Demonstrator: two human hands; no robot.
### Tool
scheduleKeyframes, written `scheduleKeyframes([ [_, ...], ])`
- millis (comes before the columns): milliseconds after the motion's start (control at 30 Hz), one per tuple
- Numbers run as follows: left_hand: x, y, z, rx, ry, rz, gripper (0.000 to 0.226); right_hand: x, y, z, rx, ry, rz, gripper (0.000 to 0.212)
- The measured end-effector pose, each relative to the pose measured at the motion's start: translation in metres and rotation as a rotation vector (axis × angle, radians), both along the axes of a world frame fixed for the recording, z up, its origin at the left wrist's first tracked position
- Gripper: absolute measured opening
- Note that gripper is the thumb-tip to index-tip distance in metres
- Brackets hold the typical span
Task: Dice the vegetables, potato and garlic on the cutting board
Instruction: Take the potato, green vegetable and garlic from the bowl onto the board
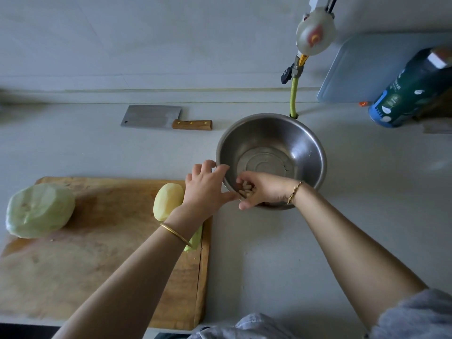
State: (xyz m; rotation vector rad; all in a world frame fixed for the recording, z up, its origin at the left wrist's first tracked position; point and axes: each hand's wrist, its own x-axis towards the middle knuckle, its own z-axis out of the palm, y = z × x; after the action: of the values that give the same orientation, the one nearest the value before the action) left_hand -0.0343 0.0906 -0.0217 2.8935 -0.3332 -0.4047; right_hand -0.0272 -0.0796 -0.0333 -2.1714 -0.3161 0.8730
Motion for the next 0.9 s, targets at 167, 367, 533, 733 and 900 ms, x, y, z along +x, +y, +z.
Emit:
scheduleKeyframes([
  [167, -0.001, 0.002, -0.004, 0.009, -0.045, -0.010, 0.075, 0.001, -0.003, 0.002, 0.085, 0.011, -0.045, 0.025],
  [367, 0.007, -0.010, -0.006, -0.007, -0.069, -0.010, 0.074, 0.010, -0.016, 0.011, 0.188, -0.022, -0.366, 0.013],
  [533, 0.012, -0.012, 0.003, -0.060, -0.072, -0.007, 0.073, 0.013, -0.015, 0.026, 0.375, 0.042, -0.678, 0.015],
  [733, -0.012, 0.060, 0.029, -0.408, -0.303, 0.276, 0.045, -0.021, 0.051, 0.055, 0.434, 0.110, -0.439, 0.007],
  [900, -0.042, 0.135, 0.025, -0.411, -0.322, 0.487, 0.038, -0.053, 0.135, 0.048, 0.429, 0.156, -0.252, 0.007],
])
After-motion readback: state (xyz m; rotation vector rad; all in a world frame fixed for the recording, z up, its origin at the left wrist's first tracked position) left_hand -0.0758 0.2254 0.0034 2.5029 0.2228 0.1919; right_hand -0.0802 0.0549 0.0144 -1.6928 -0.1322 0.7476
